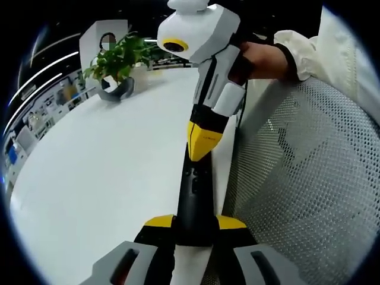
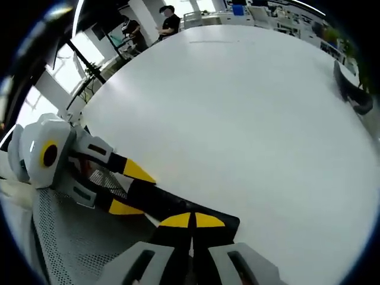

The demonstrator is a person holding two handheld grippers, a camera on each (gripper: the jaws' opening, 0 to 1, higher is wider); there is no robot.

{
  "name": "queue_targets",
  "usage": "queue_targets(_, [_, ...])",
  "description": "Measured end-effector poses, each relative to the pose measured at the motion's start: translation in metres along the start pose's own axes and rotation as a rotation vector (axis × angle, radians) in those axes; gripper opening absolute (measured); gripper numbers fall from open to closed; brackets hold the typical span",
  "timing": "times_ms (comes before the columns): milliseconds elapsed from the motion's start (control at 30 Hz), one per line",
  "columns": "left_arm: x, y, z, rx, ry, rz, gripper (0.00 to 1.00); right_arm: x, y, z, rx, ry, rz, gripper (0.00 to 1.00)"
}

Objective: Press the specified remote control buttons in sequence, fully releasing each button before pressing the next.

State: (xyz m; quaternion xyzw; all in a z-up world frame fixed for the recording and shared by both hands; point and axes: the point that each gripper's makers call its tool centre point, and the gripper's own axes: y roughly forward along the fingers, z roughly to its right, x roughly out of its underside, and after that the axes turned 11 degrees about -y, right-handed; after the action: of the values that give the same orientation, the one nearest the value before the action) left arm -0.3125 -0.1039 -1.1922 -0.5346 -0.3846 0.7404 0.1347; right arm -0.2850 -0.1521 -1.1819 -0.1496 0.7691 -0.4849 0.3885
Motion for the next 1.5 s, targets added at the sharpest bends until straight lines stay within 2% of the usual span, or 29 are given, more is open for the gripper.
queue_targets(167, [-0.003,0.004,0.003,0.006,0.001,-0.002,0.24,-0.003,0.003,-0.008,-0.04,0.002,0.012,0.0])
queue_targets(567, [-0.003,0.005,0.003,0.007,-0.001,0.005,0.24,-0.003,0.009,-0.01,-0.014,-0.104,-0.005,0.0])
queue_targets(700, [-0.004,0.005,0.004,0.008,-0.001,0.01,0.24,-0.002,0.01,-0.01,-0.01,-0.196,-0.057,0.0])
queue_targets(867, [-0.004,0.005,0.004,0.006,0.0,0.013,0.24,-0.003,0.011,-0.01,-0.007,-0.212,-0.092,0.0])
queue_targets(1033, [-0.004,0.005,0.004,0.008,0.001,0.014,0.24,-0.002,0.011,-0.008,-0.005,-0.192,-0.091,0.0])
queue_targets(1233, [-0.004,0.005,0.004,0.009,0.002,0.018,0.24,-0.004,0.009,-0.007,-0.014,-0.071,0.018,0.0])
queue_targets(1333, [-0.004,0.005,0.003,0.011,0.003,0.017,0.24,-0.004,0.008,-0.005,-0.028,-0.018,0.012,0.0])
queue_targets(1433, [-0.005,0.005,0.0,-0.008,-0.025,-0.01,0.28,-0.004,0.008,-0.005,-0.041,0.012,0.009,0.0])
queue_targets(1500, [-0.006,0.006,0.002,-0.008,-0.02,0.002,0.29,-0.002,0.005,-0.005,-0.048,0.043,-0.005,0.0])
